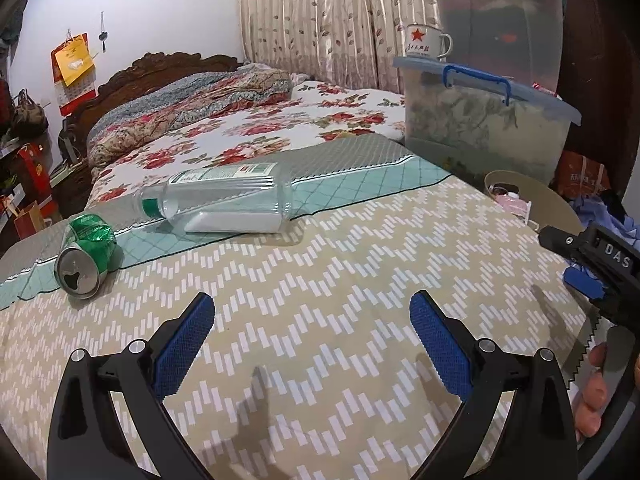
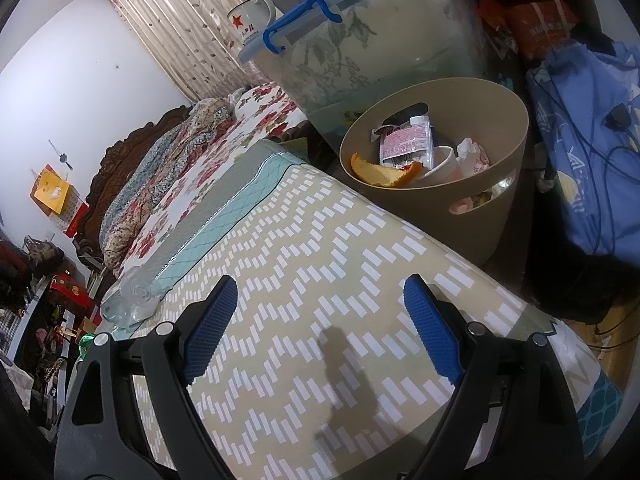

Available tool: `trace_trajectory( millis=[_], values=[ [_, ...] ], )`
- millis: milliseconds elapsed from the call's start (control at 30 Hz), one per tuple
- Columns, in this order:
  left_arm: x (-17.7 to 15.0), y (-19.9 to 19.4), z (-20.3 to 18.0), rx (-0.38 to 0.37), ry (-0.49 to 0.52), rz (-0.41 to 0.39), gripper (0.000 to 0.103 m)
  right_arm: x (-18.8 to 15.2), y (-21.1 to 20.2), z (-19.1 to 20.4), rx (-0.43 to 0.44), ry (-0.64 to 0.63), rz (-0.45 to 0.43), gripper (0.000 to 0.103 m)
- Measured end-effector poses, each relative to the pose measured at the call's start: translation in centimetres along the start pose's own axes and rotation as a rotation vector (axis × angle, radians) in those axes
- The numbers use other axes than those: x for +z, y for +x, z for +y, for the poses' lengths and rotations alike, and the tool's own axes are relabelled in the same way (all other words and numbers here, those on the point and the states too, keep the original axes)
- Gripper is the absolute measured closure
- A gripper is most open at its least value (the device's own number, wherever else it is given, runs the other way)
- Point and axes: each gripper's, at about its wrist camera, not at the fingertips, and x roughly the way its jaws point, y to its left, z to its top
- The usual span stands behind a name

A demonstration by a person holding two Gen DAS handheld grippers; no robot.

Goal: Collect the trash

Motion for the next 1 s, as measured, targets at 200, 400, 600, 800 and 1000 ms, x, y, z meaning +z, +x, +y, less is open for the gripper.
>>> trace_trajectory(
  millis=[200,400,600,800,1000],
  values=[
    [-0.05,-0.11,-0.1,0.001,0.009,-0.006,0.009,-0.01,0.06,0.05,-0.003,-0.002,0.003,0.017],
    [-0.05,-0.06,-0.37,0.002,0.021,-0.009,0.009,-0.02,0.14,0.05,0.004,-0.001,-0.003,0.017],
    [-0.12,-0.2,-0.82,-0.003,0.044,-0.019,0.009,-0.08,0.15,0.06,0.015,-0.009,0.0,0.014],
    [-0.15,-0.14,-0.71,-0.004,0.04,-0.01,0.009,-0.07,0.19,0.06,0.016,-0.009,0.001,0.014],
    [-0.06,-0.09,-0.7,-0.006,0.04,-0.01,0.009,-0.04,0.21,0.16,0.015,-0.008,0.001,0.014]
  ],
)
